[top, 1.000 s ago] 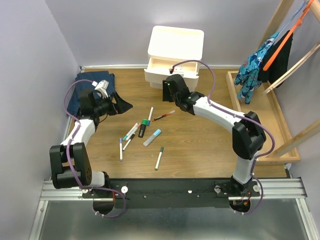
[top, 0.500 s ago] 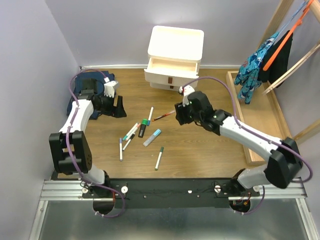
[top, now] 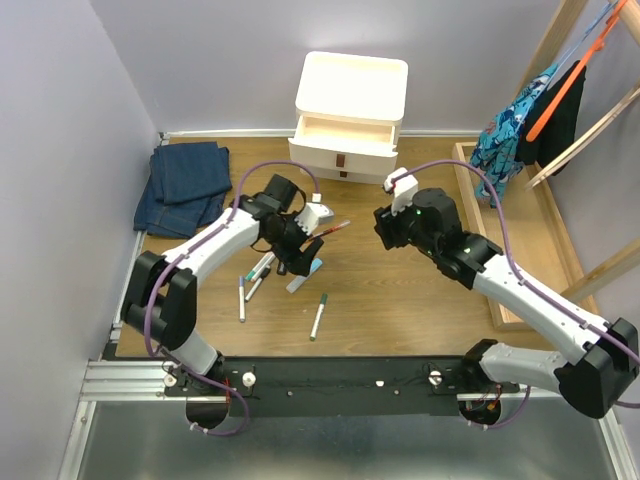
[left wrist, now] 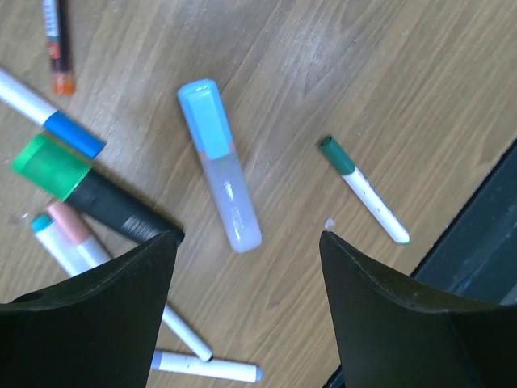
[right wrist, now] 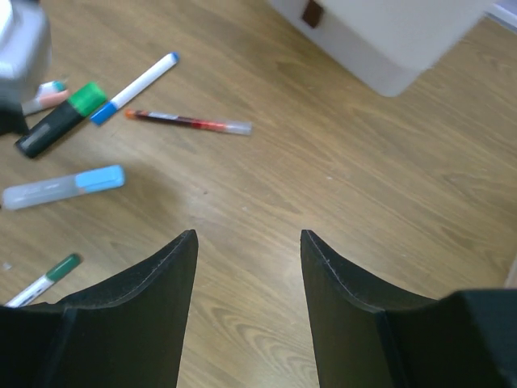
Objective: Sort the stationery into containers
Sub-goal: Pick up the pen from the center of the board, then place the pen in the drawer.
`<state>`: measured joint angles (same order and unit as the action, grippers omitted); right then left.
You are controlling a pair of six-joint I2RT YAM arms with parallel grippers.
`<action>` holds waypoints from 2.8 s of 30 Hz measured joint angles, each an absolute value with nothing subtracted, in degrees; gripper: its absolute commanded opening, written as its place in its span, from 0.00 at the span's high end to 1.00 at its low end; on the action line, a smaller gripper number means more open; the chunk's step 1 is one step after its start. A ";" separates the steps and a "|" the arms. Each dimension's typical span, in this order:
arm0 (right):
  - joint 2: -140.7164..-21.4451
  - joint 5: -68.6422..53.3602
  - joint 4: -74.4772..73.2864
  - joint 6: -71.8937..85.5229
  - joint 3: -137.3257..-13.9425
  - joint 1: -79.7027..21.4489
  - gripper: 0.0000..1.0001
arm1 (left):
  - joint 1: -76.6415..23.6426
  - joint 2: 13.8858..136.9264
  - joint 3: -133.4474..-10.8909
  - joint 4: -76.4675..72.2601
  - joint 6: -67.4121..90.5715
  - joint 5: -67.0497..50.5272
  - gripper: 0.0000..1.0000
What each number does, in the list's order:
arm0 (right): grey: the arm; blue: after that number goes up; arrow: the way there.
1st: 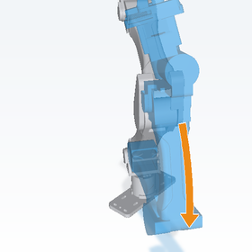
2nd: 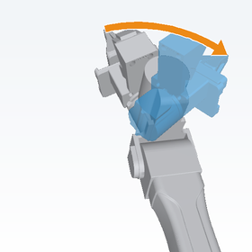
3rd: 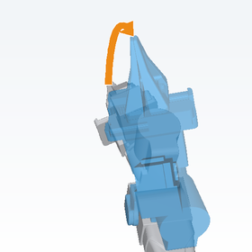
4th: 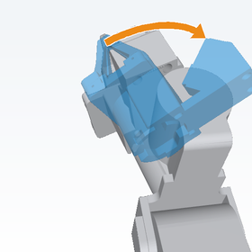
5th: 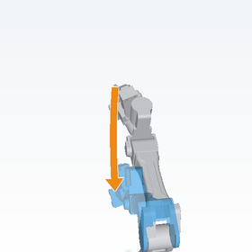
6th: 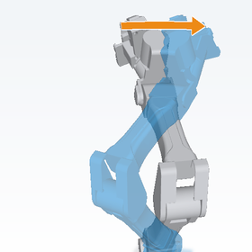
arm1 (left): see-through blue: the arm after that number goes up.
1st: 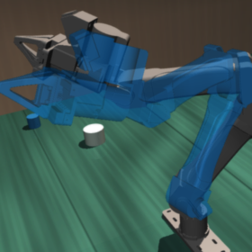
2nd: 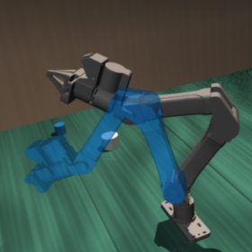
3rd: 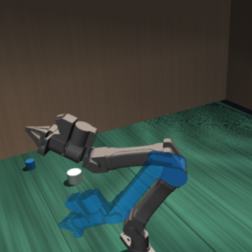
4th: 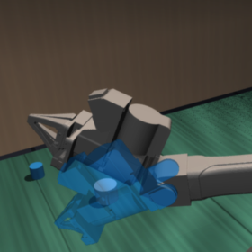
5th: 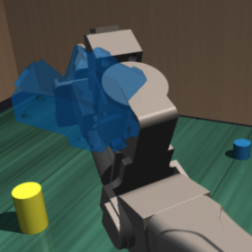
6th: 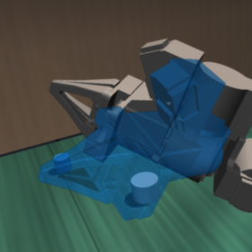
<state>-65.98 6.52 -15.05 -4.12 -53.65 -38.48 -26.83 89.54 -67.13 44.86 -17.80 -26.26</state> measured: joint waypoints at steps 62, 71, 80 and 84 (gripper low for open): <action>-60.51 7.22 -10.24 -1.98 -49.32 -23.18 0.37 | -39.64 90.80 -99.13 39.35 -22.41 -10.72 0.63; -61.63 7.25 -9.65 -1.04 -49.32 -20.45 0.37 | -36.18 99.94 -109.12 29.10 -34.59 -9.93 0.63; -61.65 7.22 -9.50 0.73 -49.32 -18.04 0.37 | -31.42 112.44 -116.01 24.91 -39.79 -9.61 0.63; -61.82 7.20 -9.47 1.43 -49.32 -17.30 0.37 | -30.39 115.15 -119.11 23.29 -40.95 -9.63 0.61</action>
<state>-61.82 7.20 -9.47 1.43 -49.32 -17.30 -30.39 115.15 -119.11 23.29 -40.95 -9.63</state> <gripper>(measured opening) 0.627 0.381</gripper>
